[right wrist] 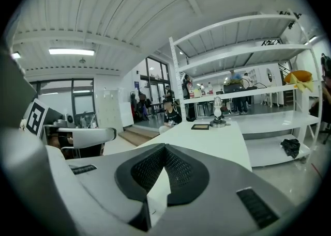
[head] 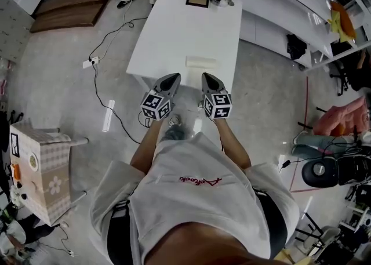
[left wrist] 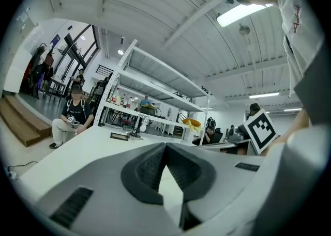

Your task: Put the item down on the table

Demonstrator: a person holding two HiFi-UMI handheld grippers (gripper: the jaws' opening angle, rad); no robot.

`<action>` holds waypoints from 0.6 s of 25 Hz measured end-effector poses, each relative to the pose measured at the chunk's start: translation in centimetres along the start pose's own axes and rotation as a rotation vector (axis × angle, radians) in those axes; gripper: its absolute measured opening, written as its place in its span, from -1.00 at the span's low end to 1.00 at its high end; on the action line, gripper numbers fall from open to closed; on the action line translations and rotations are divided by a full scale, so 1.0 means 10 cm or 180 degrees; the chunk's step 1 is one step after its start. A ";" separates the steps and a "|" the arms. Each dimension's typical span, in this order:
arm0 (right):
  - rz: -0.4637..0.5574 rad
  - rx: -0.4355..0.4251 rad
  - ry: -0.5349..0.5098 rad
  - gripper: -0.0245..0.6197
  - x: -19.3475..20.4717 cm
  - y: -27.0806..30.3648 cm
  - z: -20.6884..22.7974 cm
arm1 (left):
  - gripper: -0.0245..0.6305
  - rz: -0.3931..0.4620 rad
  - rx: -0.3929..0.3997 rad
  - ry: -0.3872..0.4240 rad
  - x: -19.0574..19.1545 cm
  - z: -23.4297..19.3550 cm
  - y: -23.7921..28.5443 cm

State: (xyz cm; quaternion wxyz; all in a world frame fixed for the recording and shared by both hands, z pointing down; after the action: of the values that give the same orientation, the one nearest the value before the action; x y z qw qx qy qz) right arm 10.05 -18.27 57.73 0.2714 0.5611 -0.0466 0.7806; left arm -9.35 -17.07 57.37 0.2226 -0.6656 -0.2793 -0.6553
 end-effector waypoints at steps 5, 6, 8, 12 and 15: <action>0.0039 0.0003 0.0022 -0.93 0.10 -0.38 -0.05 | -0.87 -0.0018 -0.0021 0.0023 0.04 0.33 -0.23; 0.0047 0.0001 0.0025 -0.93 0.11 -0.44 -0.06 | -0.87 -0.0027 -0.0027 0.0032 0.05 0.38 -0.27; 0.0060 -0.0006 0.0028 -0.93 0.16 -0.57 -0.10 | -0.87 -0.0043 -0.0035 0.0054 0.07 0.50 -0.36; 0.0081 -0.0019 0.0034 -0.93 0.27 -0.81 -0.19 | -0.87 -0.0040 -0.0021 0.0101 0.06 0.72 -0.53; 0.0098 -0.0040 0.0024 -0.93 0.32 -0.94 -0.25 | -0.86 -0.0010 -0.0035 0.0117 0.05 0.84 -0.62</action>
State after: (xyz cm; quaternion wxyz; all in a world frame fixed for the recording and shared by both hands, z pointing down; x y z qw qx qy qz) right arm 11.68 -8.10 57.54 0.2631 0.5557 -0.0591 0.7865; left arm -7.23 -6.84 57.13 0.2230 -0.6542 -0.2726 -0.6693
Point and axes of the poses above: the fingertips, and each gripper's own axes: y forward along the fingers, z to its right, x out of its underside, the point moved 8 cm from there along -y, backward along the fingers, and after that the axes turned 13 degrees about y, right-handed, at the moved point
